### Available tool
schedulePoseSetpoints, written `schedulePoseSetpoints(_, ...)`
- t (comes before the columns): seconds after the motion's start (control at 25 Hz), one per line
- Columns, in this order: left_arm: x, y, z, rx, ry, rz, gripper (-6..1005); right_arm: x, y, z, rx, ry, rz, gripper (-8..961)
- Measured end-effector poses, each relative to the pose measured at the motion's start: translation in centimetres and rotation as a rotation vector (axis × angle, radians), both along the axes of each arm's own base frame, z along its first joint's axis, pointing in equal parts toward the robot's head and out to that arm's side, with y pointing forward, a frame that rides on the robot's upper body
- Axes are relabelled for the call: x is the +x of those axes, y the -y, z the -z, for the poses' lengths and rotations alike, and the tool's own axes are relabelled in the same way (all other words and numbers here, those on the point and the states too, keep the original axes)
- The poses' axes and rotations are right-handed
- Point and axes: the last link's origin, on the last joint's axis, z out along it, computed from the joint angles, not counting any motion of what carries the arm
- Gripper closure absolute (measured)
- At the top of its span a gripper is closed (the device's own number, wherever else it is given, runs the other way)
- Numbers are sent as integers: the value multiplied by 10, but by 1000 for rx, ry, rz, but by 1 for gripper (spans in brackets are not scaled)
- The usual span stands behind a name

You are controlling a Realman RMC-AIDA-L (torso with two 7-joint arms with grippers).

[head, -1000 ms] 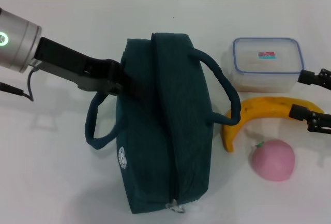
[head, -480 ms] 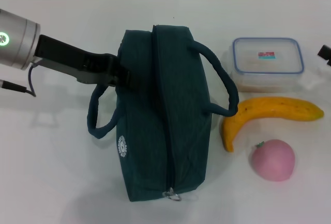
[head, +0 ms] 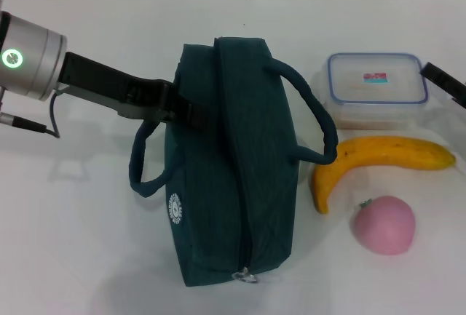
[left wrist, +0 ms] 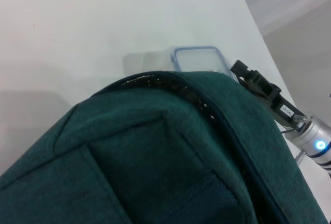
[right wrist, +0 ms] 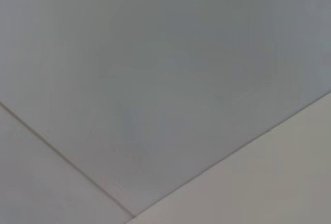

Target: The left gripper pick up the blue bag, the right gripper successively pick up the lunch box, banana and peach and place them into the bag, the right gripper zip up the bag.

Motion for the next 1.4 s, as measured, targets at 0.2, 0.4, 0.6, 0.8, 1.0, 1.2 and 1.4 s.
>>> schedulePoseSetpoints(0.2,0,0,1,0,2,10,952,-11,-4,9,-27,-19,-22,182)
schedulePoseSetpoints(0.4,-1,1,1,3,2,14,952,-14,-4,11,-35,-27,-32,186)
schedulePoseSetpoints(0.6,-3,1,0,7,0,12,952,-15,-3,13,-43,-30,-37,191)
schedulePoseSetpoints(0.8,-3,1,0,6,-2,11,952,-13,2,10,-24,-62,-35,402)
schedulePoseSetpoints(1.0,-4,1,0,6,-2,10,952,-8,8,1,22,-99,-27,520)
schedulePoseSetpoints(1.2,-4,1,0,7,-2,10,952,-5,9,-1,34,-103,-20,638)
schedulePoseSetpoints(1.4,-4,1,0,7,-1,10,952,-6,7,-1,24,-91,-26,690)
